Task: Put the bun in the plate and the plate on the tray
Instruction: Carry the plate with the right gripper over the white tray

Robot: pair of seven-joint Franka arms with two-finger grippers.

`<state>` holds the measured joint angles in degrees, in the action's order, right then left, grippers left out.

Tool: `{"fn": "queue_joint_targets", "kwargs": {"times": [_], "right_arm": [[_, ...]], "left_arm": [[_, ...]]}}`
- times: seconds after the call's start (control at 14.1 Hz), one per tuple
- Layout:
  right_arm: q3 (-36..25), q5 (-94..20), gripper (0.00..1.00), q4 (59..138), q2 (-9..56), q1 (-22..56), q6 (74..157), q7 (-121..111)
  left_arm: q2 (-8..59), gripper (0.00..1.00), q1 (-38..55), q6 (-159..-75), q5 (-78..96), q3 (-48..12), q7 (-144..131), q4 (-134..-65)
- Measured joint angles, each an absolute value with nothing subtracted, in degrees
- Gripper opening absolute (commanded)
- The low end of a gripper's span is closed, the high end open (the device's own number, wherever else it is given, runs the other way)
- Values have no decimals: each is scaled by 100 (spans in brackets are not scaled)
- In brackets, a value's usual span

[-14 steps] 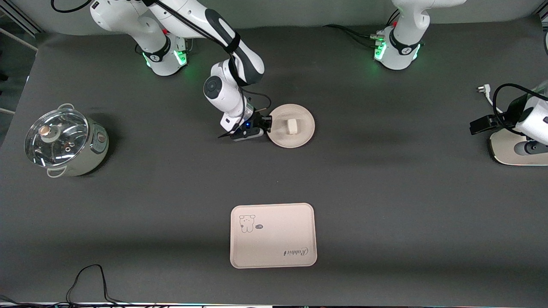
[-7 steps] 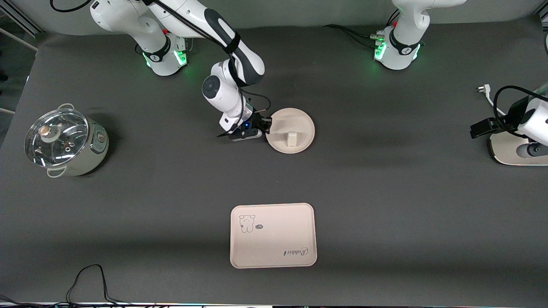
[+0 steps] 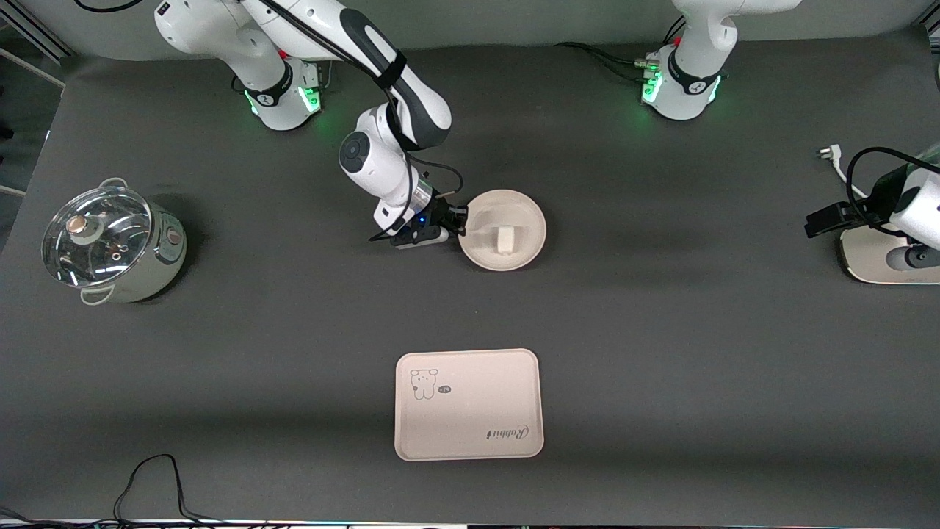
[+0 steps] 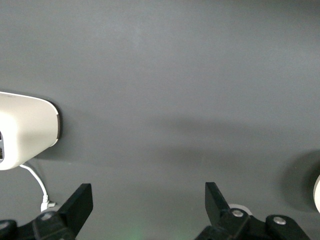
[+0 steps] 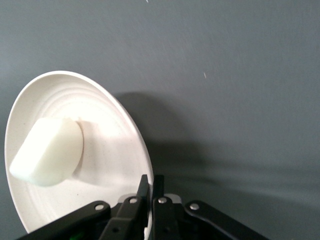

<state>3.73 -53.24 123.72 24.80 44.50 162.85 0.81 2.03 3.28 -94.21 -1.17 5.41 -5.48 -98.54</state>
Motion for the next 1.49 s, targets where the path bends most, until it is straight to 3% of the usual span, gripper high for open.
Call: {"fn": "queue_joint_targets", "kwargs": {"times": [0.5,0.85,1.28,1.49], "right_arm": [[-761,-4404,0,11054,2482,4443,14569,173],[-1394,-3371,0,8588,3634,4338,13044,1103],[-1234,-2749,0,6367,4821,3183,12449,1113],[-771,-2731,0,5881,5444,2668,12988,940]], "left_arm": [[181,100,348,-9496,-117,318,-552,-9795],[173,100,348,-9506,-289,208,-553,-9695],[193,100,352,-9506,-320,95,-553,-9696],[197,100,323,-9506,-337,143,-553,-9696]]}}
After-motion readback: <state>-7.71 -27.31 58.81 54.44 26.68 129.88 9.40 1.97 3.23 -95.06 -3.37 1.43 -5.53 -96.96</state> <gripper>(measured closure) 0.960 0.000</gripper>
